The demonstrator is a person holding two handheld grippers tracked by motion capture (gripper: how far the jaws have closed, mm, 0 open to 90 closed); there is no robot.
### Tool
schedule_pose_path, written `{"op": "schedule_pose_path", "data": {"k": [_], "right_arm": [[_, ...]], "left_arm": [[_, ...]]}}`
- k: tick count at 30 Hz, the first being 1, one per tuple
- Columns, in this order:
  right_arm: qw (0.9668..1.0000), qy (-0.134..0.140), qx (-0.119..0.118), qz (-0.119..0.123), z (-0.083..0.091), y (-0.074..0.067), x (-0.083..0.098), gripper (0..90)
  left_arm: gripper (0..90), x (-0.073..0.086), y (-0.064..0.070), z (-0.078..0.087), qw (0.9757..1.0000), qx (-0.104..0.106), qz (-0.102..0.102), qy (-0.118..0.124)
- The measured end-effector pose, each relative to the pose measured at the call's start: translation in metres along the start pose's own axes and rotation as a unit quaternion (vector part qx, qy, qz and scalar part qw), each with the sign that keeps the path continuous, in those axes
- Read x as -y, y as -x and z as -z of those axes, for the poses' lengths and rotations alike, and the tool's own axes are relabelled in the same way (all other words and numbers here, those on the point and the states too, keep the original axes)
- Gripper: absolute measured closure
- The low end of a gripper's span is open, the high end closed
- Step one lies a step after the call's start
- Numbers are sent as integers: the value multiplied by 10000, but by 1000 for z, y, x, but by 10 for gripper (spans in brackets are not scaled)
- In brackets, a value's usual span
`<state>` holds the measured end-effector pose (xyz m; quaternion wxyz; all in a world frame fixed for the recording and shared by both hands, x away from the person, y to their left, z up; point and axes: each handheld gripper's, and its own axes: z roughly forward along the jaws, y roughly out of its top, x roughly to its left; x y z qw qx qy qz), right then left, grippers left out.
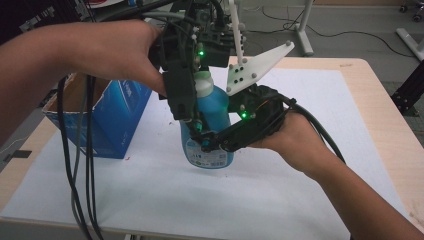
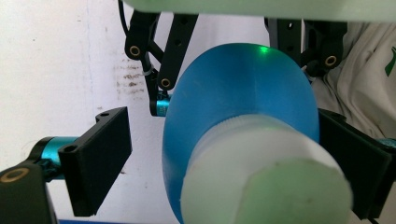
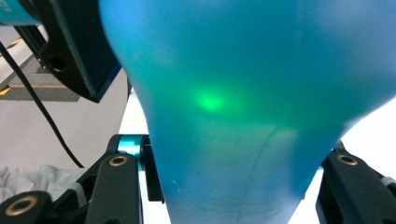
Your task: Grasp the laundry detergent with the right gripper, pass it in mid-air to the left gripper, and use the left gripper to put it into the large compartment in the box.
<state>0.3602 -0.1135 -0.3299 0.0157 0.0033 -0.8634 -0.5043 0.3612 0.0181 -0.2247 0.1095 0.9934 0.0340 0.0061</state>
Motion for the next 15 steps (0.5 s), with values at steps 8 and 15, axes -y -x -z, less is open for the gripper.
{"op": "schedule_pose_path", "data": {"k": [8,15], "right_arm": [[10000,40,-13,13,-1,-1,-1,463],[10000,50,-9,23,0,-1,-1,462]], "left_arm": [[187,1,1,-1,10000,37,-50,-27],[217,1,0,0,10000,31,-88,-12]]}}
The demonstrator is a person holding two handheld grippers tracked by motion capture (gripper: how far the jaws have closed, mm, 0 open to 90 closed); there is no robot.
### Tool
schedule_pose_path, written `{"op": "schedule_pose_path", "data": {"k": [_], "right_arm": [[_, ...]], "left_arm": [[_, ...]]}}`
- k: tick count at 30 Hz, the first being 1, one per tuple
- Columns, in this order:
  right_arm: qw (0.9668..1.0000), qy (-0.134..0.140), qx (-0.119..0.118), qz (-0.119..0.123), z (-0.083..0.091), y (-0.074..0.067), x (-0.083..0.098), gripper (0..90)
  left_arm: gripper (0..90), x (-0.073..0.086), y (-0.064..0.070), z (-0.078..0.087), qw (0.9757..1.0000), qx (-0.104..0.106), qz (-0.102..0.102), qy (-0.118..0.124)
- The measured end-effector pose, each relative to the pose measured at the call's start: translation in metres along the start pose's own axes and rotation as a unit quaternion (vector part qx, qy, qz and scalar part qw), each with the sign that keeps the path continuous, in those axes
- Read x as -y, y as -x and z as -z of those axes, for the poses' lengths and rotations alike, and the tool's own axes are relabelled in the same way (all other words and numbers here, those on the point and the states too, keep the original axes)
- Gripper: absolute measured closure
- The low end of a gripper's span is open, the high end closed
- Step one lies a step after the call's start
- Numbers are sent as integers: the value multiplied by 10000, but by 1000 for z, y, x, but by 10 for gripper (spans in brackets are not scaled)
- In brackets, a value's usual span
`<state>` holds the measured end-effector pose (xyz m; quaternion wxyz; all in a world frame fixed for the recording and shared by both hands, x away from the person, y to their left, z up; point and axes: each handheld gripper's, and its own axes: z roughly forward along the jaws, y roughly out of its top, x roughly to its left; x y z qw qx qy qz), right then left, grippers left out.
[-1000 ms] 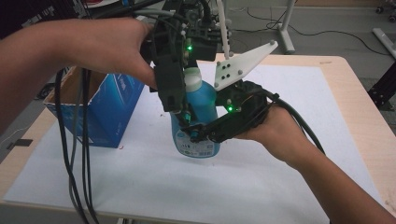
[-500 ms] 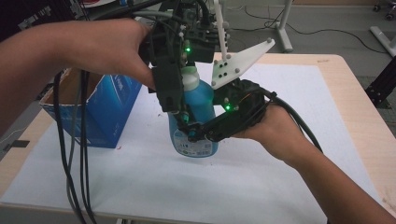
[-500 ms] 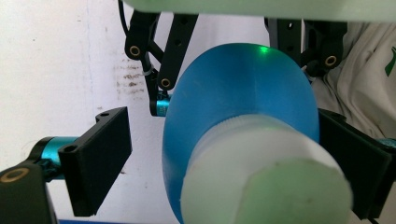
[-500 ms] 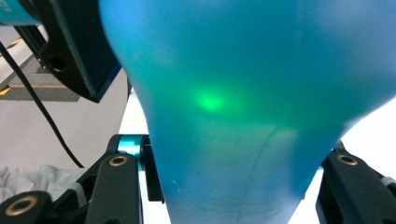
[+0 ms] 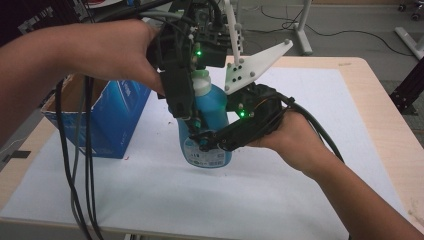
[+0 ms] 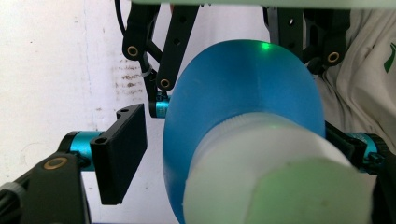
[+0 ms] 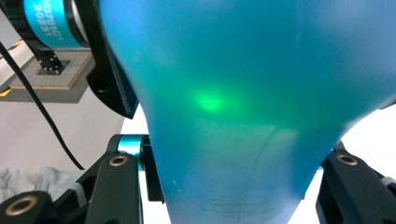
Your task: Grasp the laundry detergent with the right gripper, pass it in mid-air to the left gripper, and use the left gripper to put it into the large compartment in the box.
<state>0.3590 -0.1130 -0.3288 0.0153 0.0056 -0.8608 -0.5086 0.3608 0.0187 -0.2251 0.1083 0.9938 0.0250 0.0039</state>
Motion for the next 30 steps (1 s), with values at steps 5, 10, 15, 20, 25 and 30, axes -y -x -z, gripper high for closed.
{"op": "schedule_pose_path", "data": {"k": [5,10,15,20,25,30], "right_arm": [[10000,0,2,-4,0,0,0,462],[10000,-4,-4,0,-1,0,0,463],[10000,5,5,0,-1,0,0,463],[10000,6,-10,-3,-1,0,0,463],[10000,-1,-31,8,-2,-1,0,462],[10000,47,-37,42,0,-1,-1,459]], "left_arm": [[265,0,0,0,10000,48,-28,30],[302,0,0,0,9999,91,-94,36],[358,0,1,1,9997,148,-160,55],[367,0,2,2,9997,163,-181,77],[376,0,3,2,9997,164,-181,79],[380,-1,6,6,9998,138,-129,100]]}}
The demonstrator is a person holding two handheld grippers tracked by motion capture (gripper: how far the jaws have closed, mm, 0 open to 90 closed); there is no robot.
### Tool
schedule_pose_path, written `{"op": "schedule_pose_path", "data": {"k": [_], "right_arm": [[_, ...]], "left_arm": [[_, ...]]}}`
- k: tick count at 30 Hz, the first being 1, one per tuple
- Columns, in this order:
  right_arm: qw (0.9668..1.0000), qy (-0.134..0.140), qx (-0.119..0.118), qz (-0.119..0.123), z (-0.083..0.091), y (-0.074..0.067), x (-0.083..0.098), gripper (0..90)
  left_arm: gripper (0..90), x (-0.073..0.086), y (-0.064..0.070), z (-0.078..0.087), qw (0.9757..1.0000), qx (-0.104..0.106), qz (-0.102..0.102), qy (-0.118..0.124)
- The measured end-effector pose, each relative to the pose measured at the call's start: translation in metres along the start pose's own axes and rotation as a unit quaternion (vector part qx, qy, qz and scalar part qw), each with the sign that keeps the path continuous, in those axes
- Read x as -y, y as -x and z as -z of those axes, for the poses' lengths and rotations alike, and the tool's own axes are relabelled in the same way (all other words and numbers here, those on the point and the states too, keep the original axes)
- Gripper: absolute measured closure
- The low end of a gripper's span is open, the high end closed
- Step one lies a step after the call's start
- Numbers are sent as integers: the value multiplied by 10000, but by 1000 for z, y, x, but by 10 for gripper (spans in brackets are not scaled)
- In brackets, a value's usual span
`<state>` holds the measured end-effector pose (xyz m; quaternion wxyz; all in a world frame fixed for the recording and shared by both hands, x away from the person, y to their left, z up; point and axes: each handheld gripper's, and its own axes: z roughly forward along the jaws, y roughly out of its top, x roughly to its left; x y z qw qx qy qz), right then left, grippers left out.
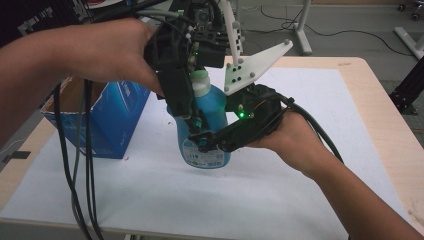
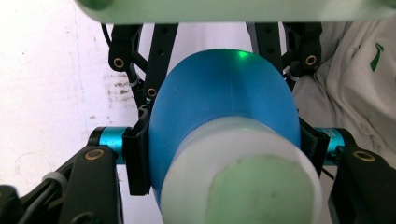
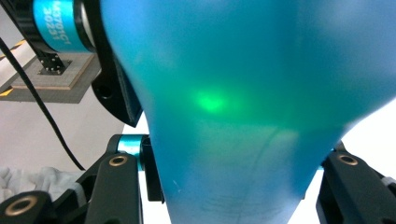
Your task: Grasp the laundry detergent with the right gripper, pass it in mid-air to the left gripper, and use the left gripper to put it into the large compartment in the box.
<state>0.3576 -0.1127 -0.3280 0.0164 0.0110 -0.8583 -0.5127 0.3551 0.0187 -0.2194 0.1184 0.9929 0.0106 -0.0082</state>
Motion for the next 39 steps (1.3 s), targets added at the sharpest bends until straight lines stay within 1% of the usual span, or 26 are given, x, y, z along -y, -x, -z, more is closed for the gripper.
{"op": "schedule_pose_path", "data": {"k": [5,7,8,10,14,15,16,18,20,21,22,23,24,25,26,27,28,29,30,31,32,35,36,37,38,39], "right_arm": [[10000,39,-47,20,1,-1,-2,451],[10000,29,74,59,1,-3,-2,323],[10000,29,74,59,1,-3,-2,323],[9999,70,93,13,2,-3,-3,217],[9999,18,111,-71,4,-3,-2,200],[9998,-27,189,-86,5,-3,-2,105],[9989,-97,409,-200,8,-2,-1,103],[9989,-128,348,-296,14,0,0,103],[9985,-185,388,-347,16,0,1,103],[9965,-292,503,-603,22,4,3,103],[9965,-292,503,-603,22,4,3,103],[9951,-378,426,-808,31,8,7,103],[9951,-378,426,-808,31,8,7,103],[9949,-539,311,-791,41,10,10,103],[9949,-539,311,-791,41,10,10,103],[9926,-778,396,-847,50,12,11,103],[9909,-906,544,-838,55,13,12,102],[9891,-1021,653,-832,59,14,12,101],[9891,-1021,653,-832,59,14,12,101],[9852,-1272,794,-832,68,16,11,10],[9852,-1272,794,-832,68,16,11,10],[9770,-1681,1028,-810,83,21,9,8],[9727,-1872,1144,-760,93,23,8,9],[9704,-1988,1145,-750,97,25,7,9],[9704,-1988,1145,-750,97,25,7,9],[9642,-2205,1253,-771,106,28,5,9]], "left_arm": [[381,-3,1,2,10000,-14,34,-64],[381,-4,1,3,9999,-15,72,-95],[381,-4,1,3,9999,-15,72,-95],[381,-3,1,4,9999,-25,106,-100],[381,0,1,7,9998,-16,152,-89],[380,1,2,9,9998,-22,159,-93],[380,4,1,13,9997,-46,208,-98],[380,6,1,15,9996,-70,244,-87],[380,10,0,21,9994,-117,317,-80],[380,12,-1,24,9992,-155,373,-57],[380,15,-2,28,9989,-191,419,-70],[380,17,-3,31,9985,-238,481,-82],[380,20,-4,35,9981,-292,541,-97],[380,22,-5,39,9976,-342,596,-104],[380,25,-6,43,9969,-405,667,-106],[380,27,-7,47,9961,-464,747,-122],[379,30,-9,51,9954,-515,798,-152],[380,34,-11,58,9942,-595,882,-168],[380,34,-11,58,9942,-595,882,-168],[380,40,-13,67,9927,-663,999,-145],[380,40,-13,67,9927,-663,999,-145],[380,49,-17,78,9902,-760,1161,-135],[380,52,-18,82,9894,-795,1208,-126],[380,54,-19,86,9884,-826,1264,-134],[380,57,-21,90,9876,-854,1312,-131],[380,59,-22,94,9866,-875,1370,-139]]}}
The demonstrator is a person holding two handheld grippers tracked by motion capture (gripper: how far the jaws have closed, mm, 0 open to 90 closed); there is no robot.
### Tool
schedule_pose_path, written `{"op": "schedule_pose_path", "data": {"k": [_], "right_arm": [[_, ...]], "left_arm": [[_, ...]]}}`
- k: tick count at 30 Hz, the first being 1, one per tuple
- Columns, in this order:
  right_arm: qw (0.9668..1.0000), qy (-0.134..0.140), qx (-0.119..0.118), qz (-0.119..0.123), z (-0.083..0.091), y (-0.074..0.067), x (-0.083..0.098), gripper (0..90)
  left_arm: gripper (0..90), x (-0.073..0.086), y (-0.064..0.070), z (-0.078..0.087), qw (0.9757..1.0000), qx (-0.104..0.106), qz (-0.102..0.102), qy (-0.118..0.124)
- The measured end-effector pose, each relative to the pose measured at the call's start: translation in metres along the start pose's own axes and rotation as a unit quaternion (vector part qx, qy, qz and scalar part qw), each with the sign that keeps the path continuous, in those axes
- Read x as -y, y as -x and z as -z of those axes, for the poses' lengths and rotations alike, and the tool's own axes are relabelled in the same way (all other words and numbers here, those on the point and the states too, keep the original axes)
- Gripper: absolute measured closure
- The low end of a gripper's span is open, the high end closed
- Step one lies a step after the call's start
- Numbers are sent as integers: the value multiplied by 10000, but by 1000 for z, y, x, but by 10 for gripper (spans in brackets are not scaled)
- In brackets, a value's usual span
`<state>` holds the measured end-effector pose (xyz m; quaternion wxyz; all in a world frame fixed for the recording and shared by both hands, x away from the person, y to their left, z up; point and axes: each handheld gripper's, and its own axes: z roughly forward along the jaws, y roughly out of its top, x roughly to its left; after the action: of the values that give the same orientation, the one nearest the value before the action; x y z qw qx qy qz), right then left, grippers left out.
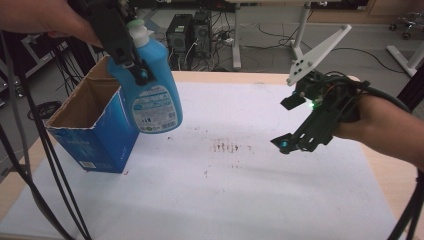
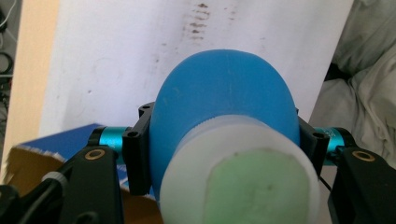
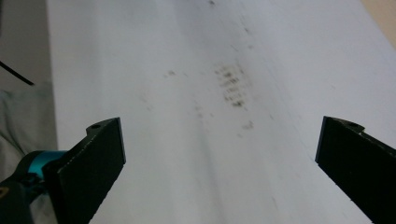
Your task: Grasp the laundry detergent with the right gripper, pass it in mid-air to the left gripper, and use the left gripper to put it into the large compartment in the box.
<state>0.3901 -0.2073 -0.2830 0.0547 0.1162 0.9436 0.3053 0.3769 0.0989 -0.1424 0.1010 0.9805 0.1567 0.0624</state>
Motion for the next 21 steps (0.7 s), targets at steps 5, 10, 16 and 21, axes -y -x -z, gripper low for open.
{"op": "schedule_pose_path", "data": {"k": [5,10,16,21], "right_arm": [[9964,-824,42,-190,9,15,9,11],[9876,-1543,194,-220,13,27,23,13],[9852,-1705,18,-189,23,34,34,13],[9853,-1680,61,-305,31,43,39,13]], "left_arm": [[380,12,-17,25,9993,-93,365,-13],[380,26,-30,43,9978,-182,632,-9],[380,55,-44,64,9935,-245,1105,107],[380,80,-54,72,9896,-321,1395,105]]}}
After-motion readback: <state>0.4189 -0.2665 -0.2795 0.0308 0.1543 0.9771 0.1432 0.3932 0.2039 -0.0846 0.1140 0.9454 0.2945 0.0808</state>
